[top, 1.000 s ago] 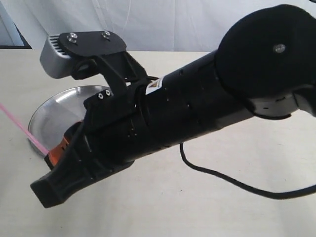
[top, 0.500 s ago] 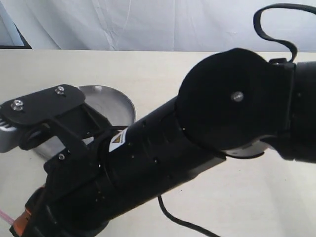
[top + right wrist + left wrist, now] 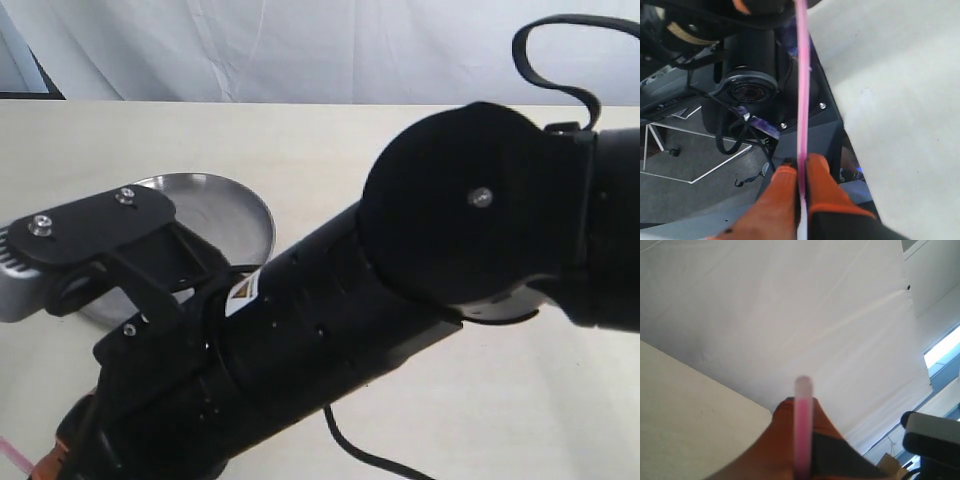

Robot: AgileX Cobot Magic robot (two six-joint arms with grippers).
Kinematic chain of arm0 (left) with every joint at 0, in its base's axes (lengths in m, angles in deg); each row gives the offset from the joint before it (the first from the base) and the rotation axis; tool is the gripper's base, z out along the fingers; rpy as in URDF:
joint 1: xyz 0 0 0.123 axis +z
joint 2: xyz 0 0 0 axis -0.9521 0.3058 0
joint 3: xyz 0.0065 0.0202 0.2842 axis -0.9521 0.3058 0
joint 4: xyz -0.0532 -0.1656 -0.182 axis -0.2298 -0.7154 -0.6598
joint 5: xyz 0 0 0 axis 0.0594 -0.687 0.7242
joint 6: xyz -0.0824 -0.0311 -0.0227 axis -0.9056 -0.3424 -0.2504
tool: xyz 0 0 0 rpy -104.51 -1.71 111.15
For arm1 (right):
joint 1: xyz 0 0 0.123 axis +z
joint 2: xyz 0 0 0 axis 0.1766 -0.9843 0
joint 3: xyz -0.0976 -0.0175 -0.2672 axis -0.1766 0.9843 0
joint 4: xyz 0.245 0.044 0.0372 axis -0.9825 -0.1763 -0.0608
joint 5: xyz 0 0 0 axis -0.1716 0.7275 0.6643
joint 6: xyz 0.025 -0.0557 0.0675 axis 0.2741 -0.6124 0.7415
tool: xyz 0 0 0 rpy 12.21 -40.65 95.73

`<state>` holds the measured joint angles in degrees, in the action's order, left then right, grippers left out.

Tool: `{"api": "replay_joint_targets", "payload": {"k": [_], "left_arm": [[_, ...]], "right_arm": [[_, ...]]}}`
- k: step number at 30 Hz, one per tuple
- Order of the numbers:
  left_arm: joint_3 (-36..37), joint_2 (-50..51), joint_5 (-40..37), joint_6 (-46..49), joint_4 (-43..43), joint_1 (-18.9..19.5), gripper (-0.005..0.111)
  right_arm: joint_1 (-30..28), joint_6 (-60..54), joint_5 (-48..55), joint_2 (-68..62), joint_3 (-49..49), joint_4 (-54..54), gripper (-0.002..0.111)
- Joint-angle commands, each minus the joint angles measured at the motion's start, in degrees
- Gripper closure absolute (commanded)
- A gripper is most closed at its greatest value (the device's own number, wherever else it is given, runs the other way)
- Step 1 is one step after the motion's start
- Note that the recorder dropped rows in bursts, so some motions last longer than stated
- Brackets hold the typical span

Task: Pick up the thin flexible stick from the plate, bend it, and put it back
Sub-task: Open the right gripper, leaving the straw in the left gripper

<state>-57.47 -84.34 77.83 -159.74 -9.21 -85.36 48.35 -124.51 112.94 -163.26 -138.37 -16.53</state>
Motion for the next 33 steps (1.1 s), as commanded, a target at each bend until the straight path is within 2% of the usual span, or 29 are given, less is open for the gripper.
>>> {"api": "replay_joint_targets", "payload": {"k": [1,13,21,33], "left_arm": [[0.2,-0.1,-0.3,0.5,4.8,0.0,0.106],[0.2,-0.1,-1.2,0.2,-1.1,0.0,0.106],[0.2,-0.1,2.5,0.2,-7.4,0.0,0.106],[0.2,-0.1,5.9,0.2,-9.7,0.0,0.106]], "right_arm": [[0.2,-0.3,-0.9,2.1,-0.3,-2.8,0.109],[0.2,-0.3,-8.8,2.9,-0.3,4.7,0.109],[0.2,-0.1,-5.4,2.9,-0.3,6.5,0.109],[0.2,-0.1,-7.3,2.6,-0.3,7.5,0.109]]}}
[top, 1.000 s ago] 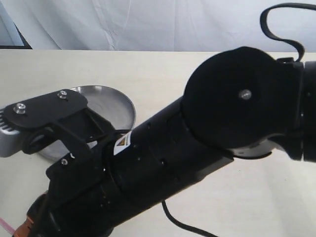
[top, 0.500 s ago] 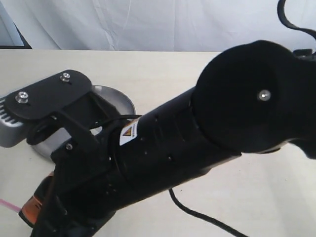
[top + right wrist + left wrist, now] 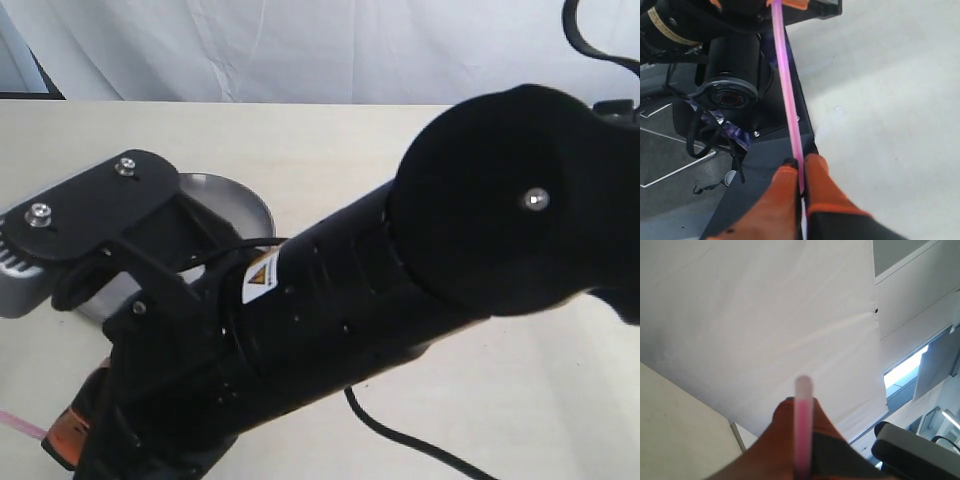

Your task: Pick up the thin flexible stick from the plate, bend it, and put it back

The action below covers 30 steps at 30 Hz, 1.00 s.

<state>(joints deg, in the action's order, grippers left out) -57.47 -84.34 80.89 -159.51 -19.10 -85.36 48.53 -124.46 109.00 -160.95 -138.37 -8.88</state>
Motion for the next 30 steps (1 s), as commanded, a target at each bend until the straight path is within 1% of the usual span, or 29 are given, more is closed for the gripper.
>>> {"api": "replay_joint_targets", "payload": {"k": [1,4,5,6,8,12,14,16,19,26,27,30], "left_arm": [[0.2,-0.1,2.8,0.0,0.2,0.0,0.106],[0.2,-0.1,2.1,0.1,0.2,0.0,0.106],[0.2,-0.1,2.1,0.1,0.2,0.0,0.106],[0.2,-0.1,1.9,0.1,0.2,0.0,0.106],[0.2,-0.1,1.8,0.1,0.2,0.0,0.106],[0.2,-0.1,1.8,0.0,0.2,0.0,0.106],[0.2,-0.1,2.1,0.0,-0.1,0.0,0.106],[0.2,-0.1,2.7,0.0,-0.9,0.0,0.106],[0.2,-0.1,4.2,0.0,-3.3,0.0,0.106],[0.2,-0.1,4.4,0.0,-2.3,0.0,0.106],[0.2,-0.1,4.4,0.0,-1.8,0.0,0.106],[0.2,-0.1,4.0,0.0,-1.0,0.0,0.106]], "right_arm": [[0.0,-0.2,-3.3,0.0,-0.3,0.0,0.109],[0.0,-0.2,-3.9,-0.1,-0.3,-0.1,0.109],[0.0,-0.2,-4.4,-0.1,-0.3,-0.1,0.107],[0.0,-0.2,-4.9,-0.1,-0.3,-0.1,0.102],[0.0,-0.2,-5.2,-0.1,-0.3,-0.1,0.086],[0.0,-0.2,-5.3,-0.1,-0.3,0.0,0.048],[0.0,-0.2,-5.4,-0.3,-0.3,0.2,0.039],[0.0,-0.2,-5.4,-1.1,-0.3,0.2,0.040],[0.0,-0.2,-5.6,-3.2,-0.3,0.2,0.045],[0.0,-0.1,-3.2,-5.6,-0.3,-0.2,0.064],[-0.1,-0.1,-2.9,-5.2,-0.3,-0.2,0.066],[-0.1,-0.1,-3.0,-3.6,-0.3,1.4,0.064]]}}
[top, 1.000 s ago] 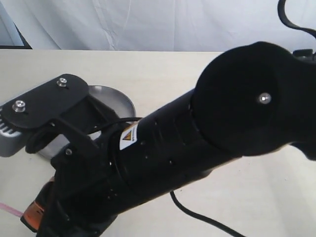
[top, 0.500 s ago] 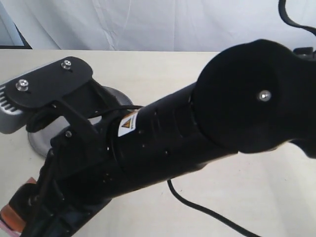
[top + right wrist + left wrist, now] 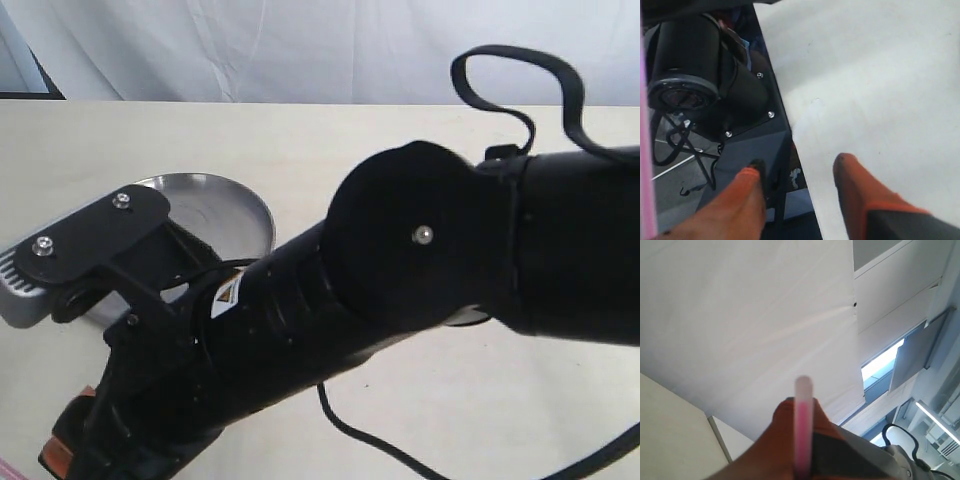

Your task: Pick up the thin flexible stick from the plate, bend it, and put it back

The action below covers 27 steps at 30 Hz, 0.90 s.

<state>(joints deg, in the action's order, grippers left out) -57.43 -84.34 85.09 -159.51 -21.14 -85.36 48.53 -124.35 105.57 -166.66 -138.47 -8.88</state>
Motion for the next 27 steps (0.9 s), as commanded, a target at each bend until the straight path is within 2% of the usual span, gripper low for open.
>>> {"api": "replay_joint_targets", "payload": {"k": [1,5,11,20,27], "left_arm": [[0.2,-0.1,-0.1,0.0,1.1,0.0,0.106],[0.2,-0.1,-0.1,0.0,1.2,0.0,0.106],[0.2,-0.1,0.0,0.0,1.6,0.0,0.106],[0.2,-0.1,0.0,0.2,3.6,0.0,0.106],[0.2,-0.1,1.0,0.2,6.3,0.0,0.106]], "right_arm": [[-0.1,-0.2,0.1,2.7,-0.2,2.7,0.063],[-0.1,4.2,-0.6,4.9,-0.2,10.1,0.060],[-1.4,23.3,-0.8,8.4,-0.2,25.2,0.060],[-2.0,26.6,1.1,14.9,-0.2,17.1,0.060],[-0.5,21.6,4.8,14.7,-0.2,12.5,0.060]]}}
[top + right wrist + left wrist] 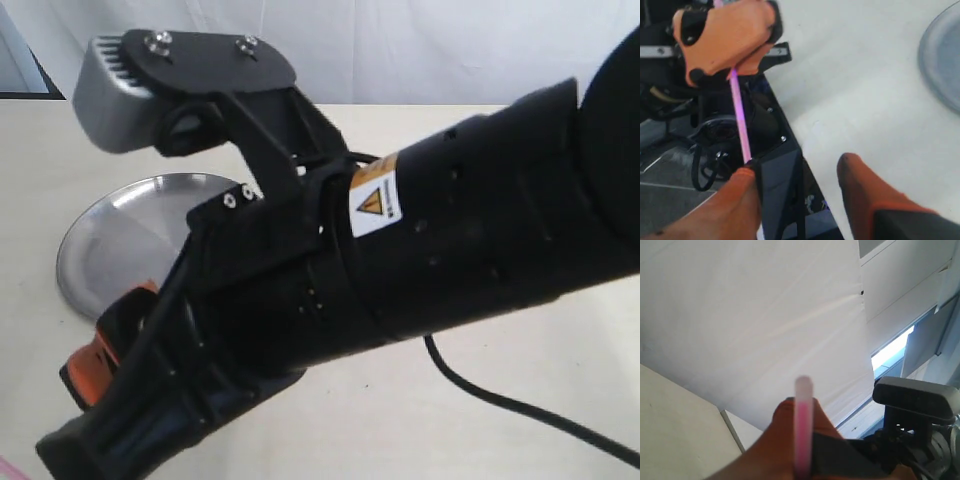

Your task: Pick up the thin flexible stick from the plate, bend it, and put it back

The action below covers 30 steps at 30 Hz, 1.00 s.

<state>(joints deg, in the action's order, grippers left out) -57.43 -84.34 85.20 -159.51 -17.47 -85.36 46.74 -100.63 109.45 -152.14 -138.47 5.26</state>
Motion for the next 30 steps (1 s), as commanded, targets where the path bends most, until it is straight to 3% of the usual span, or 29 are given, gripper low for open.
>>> {"api": "replay_joint_targets", "payload": {"k": [1,11,15,24,30], "left_arm": [[0.2,-0.1,1.1,0.2,5.9,0.0,0.106],[0.2,-0.2,1.1,0.4,17.4,-0.1,0.106],[0.2,-0.2,-1.6,3.7,17.8,-1.9,0.106],[0.2,-0.1,-2.8,4.4,15.4,-2.0,0.106],[0.2,-0.1,-2.8,4.4,15.4,-2.0,0.106]], "right_arm": [[1.8,-2.8,0.7,0.2,-0.2,-1.6,0.060],[2.1,-3.4,-3.8,0.2,5.0,-1.7,0.060],[2.1,-3.2,-8.0,0.2,9.9,-6.1,0.060],[2.1,-3.5,-8.0,0.2,10.1,-7.4,0.060],[2.5,-9.8,-7.2,0.2,9.4,-13.3,0.060]]}}
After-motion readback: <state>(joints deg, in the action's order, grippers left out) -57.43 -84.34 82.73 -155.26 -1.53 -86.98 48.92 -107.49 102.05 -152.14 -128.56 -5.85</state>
